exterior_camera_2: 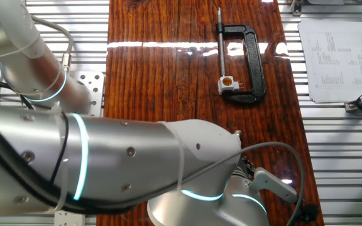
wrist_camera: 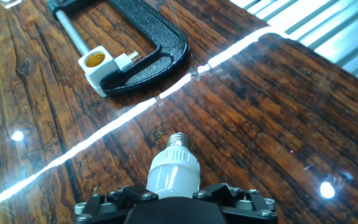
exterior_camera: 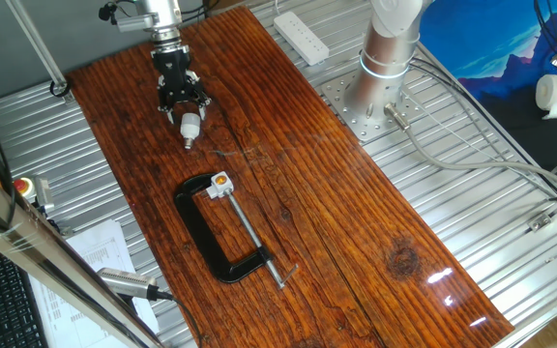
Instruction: Install the light bulb by rotating it
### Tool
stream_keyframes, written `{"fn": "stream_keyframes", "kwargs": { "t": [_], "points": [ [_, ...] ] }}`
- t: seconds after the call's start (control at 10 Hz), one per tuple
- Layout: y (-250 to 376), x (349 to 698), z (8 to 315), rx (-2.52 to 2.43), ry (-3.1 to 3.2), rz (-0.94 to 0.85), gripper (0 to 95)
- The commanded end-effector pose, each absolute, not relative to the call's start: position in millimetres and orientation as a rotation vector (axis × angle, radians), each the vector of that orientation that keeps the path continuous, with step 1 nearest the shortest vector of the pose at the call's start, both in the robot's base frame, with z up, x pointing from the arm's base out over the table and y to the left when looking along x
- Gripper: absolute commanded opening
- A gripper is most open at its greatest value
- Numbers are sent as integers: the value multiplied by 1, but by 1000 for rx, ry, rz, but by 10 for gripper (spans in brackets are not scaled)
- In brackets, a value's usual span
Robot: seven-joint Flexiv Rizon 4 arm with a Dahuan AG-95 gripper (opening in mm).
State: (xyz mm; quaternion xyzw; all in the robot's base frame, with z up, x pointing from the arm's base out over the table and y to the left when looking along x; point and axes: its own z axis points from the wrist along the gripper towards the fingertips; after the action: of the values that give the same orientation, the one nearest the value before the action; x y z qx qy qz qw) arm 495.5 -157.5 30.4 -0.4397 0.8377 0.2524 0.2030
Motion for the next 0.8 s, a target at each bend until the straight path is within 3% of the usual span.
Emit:
{"fn": "stream_keyframes", "kwargs": {
  "t": [0.1,0.8],
  "points": [
    [-158,495,30,-1223,2341,709,570],
    [-158,495,30,-1217,2348,708,570]
  ]
}}
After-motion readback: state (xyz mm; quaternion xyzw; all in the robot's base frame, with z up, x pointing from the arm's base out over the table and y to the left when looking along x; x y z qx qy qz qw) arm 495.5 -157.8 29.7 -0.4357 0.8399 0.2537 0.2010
